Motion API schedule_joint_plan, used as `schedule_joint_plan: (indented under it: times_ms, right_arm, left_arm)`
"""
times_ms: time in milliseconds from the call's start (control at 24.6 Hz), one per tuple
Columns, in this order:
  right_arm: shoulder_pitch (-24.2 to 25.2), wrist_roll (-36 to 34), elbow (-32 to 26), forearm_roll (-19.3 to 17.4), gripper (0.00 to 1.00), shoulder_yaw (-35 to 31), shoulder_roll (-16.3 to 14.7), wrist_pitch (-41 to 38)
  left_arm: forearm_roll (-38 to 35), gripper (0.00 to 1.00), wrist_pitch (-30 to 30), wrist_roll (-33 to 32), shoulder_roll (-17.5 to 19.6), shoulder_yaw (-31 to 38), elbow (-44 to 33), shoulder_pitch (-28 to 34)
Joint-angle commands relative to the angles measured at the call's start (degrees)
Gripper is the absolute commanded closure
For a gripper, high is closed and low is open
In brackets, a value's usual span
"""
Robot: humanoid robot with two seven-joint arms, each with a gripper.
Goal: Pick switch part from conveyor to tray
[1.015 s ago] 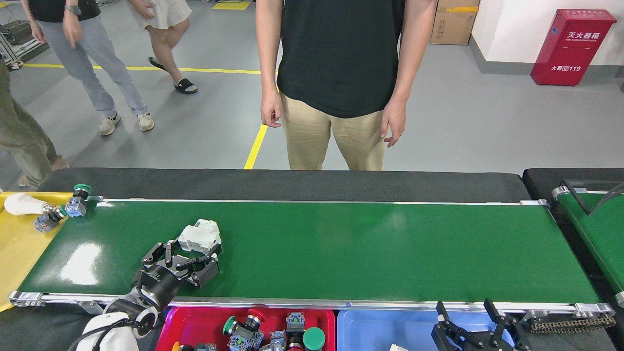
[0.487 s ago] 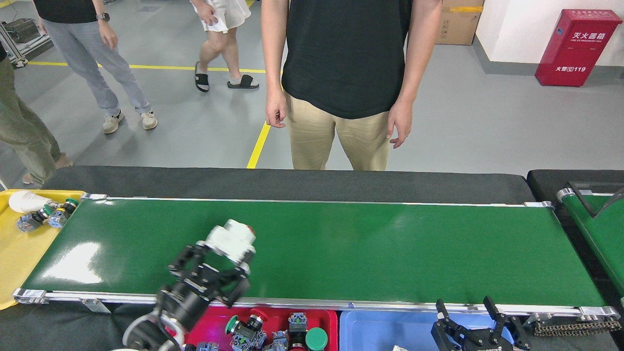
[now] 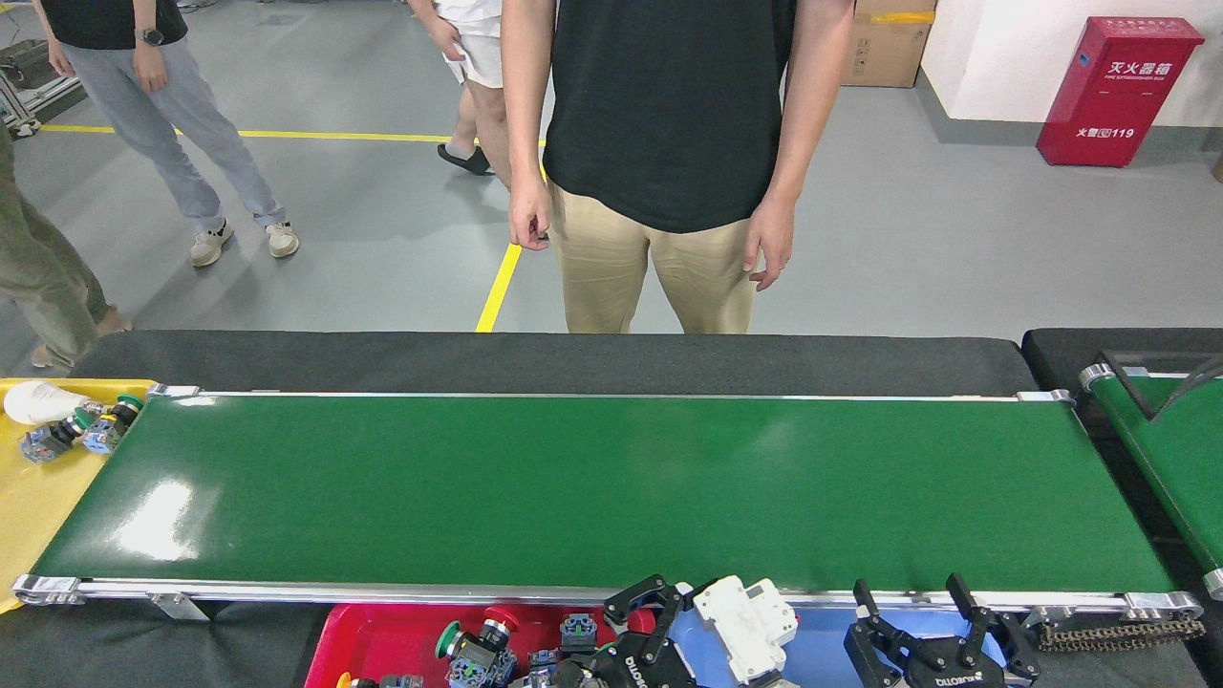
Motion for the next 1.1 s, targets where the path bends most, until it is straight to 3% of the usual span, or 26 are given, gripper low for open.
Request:
schedule_joint_plan:
  times_ms: [0,122,203,284,406,528,609,771,893,1056]
  right_arm:
    - [-0.58,-0.01,-0.6,-0.12,0.0,-0.04,-0.22,-0.13]
    - [-0.4,-0.01,-0.68,-0.12,0.0,-0.04,-0.22,-0.13]
    - [-0.31,-0.01,-0.68,-0.12,0.0,-0.22,-0.22,-0.04]
    - [-0.23,-0.1,-0.86,-0.12,0.0,-0.39,-0.22,-0.04]
    - [-0.23,-0.19,-0.95,-0.12,0.0,-0.48,-0.22,-0.04]
    - [-0.23,-0.19,-1.04,-0.12,0.0,-0.48,-0.4,-0.04]
    - [-0.23,-0.28,-1.04,-0.12,0.0,-0.66,-1.01,-0.04]
    - [-0.23,-0.63,-1.04,-0.12,0.0,-2.68,-2.42,-0.04]
    - [-0.31,-0.63,-1.04,-0.21,0.0,-6.02,-2.68,-0.22]
    - [-0.31,-0.63,-1.04,-0.65,0.0,-9.09,-4.62,-2.07]
  left_arm:
    - [0.05,0.0,-0.31,0.18,0.09,0.36,-0.69,-0.39]
    - [0.58,0.0,-0.49,0.27,1.32,0.98,-3.77,0.41]
    - [3.13,0.0,-0.4,0.71,4.04,5.37,-6.67,2.25]
    - [6.2,0.0,-0.14,0.8,5.27,13.19,-7.46,4.98]
    - [7.26,0.0,0.22,2.64,4.13,29.89,-6.85,10.16]
    - [6.73,0.0,2.15,13.01,3.25,45.19,-4.74,13.41]
    - [6.64,0.0,6.02,18.46,3.96,50.99,-1.84,16.49]
    - [6.82,0.0,9.45,22.33,5.27,54.42,-0.69,21.76]
    - [7.17,0.0,8.74,22.24,5.8,54.5,-1.4,21.76]
    - [8.58,0.0,5.05,14.77,8.18,54.15,-2.19,20.09]
